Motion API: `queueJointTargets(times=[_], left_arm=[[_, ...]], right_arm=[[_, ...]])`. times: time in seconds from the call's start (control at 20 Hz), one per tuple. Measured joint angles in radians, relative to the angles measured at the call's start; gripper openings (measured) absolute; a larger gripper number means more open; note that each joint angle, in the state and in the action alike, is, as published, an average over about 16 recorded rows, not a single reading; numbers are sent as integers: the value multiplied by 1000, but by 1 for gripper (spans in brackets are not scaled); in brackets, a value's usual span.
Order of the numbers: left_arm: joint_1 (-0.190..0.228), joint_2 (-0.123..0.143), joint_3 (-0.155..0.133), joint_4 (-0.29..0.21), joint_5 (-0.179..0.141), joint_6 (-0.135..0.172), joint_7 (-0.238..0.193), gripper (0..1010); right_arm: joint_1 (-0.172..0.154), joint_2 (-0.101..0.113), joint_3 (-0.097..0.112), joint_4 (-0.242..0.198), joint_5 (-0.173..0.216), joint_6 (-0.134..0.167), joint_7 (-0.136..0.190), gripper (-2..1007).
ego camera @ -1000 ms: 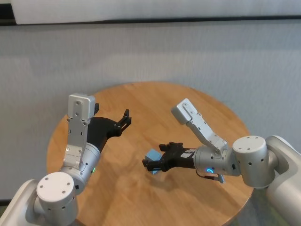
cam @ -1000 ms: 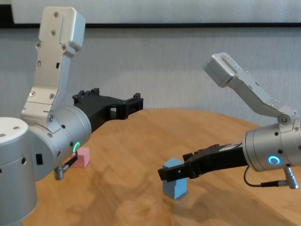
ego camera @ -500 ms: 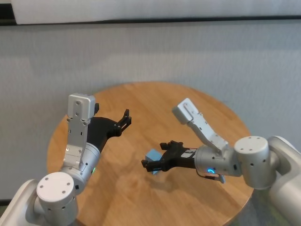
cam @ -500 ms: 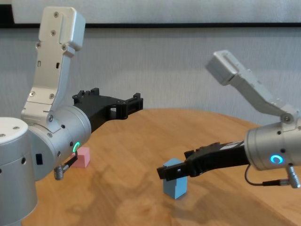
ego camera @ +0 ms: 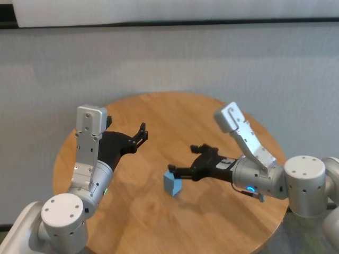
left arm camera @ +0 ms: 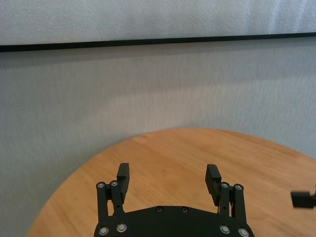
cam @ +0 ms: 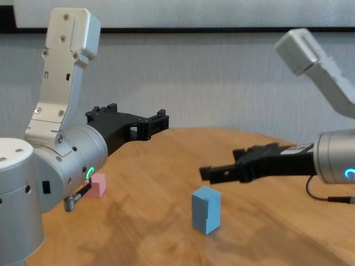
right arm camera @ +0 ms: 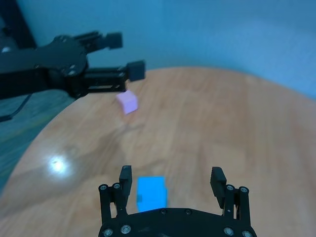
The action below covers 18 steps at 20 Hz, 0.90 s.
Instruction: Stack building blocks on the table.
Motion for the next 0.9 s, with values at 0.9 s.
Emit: queueJointTargets(times=[0.9], left_arm=[[0,0,0,0,0,0,0,1000]], right_arm=[[-94,-17,97,-66,-126,-179,-204,1005]])
